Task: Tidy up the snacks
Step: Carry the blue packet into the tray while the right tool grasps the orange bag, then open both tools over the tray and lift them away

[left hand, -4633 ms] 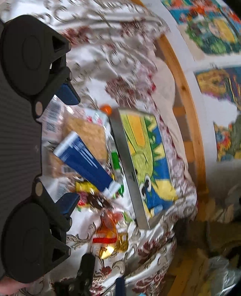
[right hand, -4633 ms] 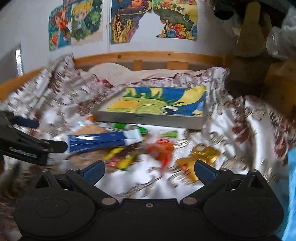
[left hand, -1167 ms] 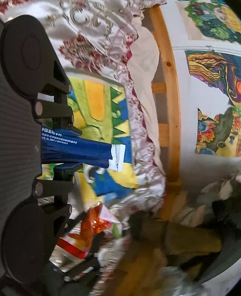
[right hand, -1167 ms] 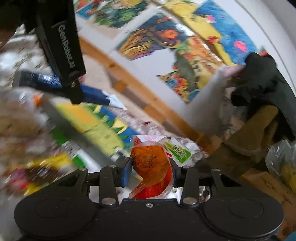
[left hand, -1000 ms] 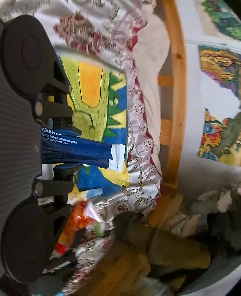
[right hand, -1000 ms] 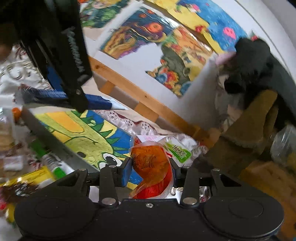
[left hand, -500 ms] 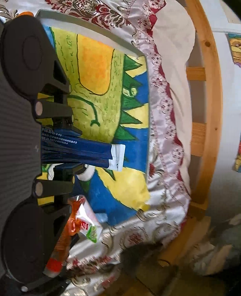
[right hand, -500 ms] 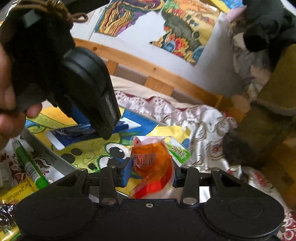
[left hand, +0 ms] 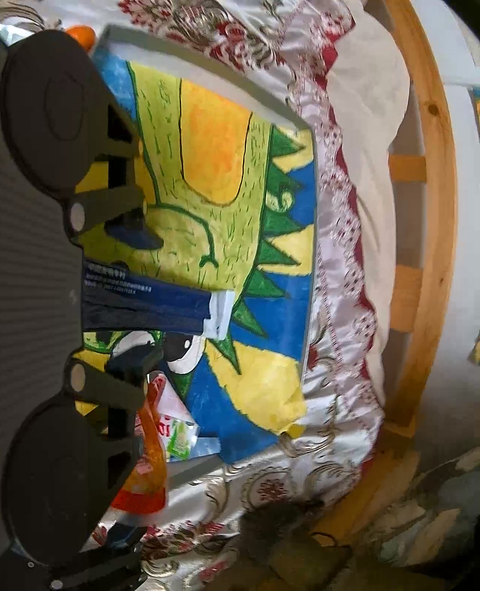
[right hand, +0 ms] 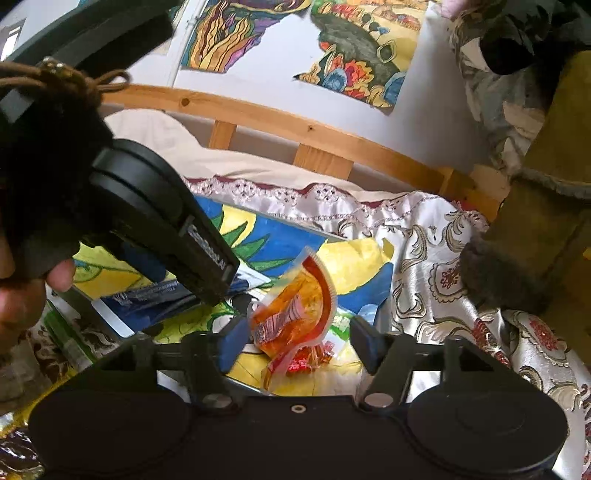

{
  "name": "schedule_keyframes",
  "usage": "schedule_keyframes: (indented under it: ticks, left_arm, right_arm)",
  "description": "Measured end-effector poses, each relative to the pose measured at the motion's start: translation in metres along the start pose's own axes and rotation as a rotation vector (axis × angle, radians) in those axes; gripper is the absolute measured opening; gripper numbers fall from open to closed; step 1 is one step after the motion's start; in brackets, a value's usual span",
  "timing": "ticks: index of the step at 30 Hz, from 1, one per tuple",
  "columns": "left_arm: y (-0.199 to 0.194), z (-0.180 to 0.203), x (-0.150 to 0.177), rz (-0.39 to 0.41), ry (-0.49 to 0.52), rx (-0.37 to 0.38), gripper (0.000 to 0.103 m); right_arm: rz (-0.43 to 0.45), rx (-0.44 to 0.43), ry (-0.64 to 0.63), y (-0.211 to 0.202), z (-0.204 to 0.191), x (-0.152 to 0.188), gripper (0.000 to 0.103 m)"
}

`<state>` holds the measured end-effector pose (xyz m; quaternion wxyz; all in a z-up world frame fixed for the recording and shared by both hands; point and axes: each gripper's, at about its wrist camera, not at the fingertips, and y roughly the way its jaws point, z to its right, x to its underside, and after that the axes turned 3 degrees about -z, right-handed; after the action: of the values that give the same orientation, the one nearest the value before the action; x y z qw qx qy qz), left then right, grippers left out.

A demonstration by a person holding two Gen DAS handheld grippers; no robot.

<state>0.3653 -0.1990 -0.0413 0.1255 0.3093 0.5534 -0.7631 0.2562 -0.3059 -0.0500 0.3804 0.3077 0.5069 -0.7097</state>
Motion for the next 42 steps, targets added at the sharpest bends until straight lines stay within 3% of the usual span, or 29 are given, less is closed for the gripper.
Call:
schedule_keyframes:
  ticks: [2,4,10,17,21,26,33,39,42]
  left_arm:
    - [-0.013,-0.004,0.000,0.023,-0.026,-0.018,0.073]
    - [-0.029,-0.007,0.001,0.058,-0.039,-0.033,0.084]
    - [-0.087,-0.017,0.010,0.188,-0.051,-0.065,0.099]
    - [-0.156,-0.023,0.044,0.369,-0.023,-0.096,0.102]
    - [-0.185,-0.024,0.071,0.427,-0.034,-0.098,0.103]
    - [-0.211,-0.029,0.108,0.471,-0.013,-0.099,0.103]
    - [-0.235,-0.032,0.153,0.487,0.092,-0.148,0.103]
    - [-0.254,-0.031,0.188,0.506,0.118,-0.152,0.103]
    - [-0.259,-0.032,0.205,0.478,0.137,-0.158,0.103]
  right_arm:
    - [0.017,0.000,0.016,-0.008,0.003,-0.003,0.080]
    - [0.036,-0.018,0.048,-0.020,0.009,-0.006,0.082]
    - [0.127,-0.023,0.161,-0.069,0.032,-0.017,0.098]
    - [0.250,0.004,0.213,-0.136,0.047,-0.021,0.102]
    - [0.294,0.011,0.231,-0.171,0.046,-0.017,0.102]
    - [0.332,0.019,0.270,-0.209,0.039,-0.007,0.102]
    - [0.374,0.034,0.267,-0.253,0.023,0.012,0.102]
    - [0.330,0.009,0.270,-0.278,0.009,0.032,0.102]
    - [0.282,0.013,0.237,-0.285,-0.002,0.041,0.102]
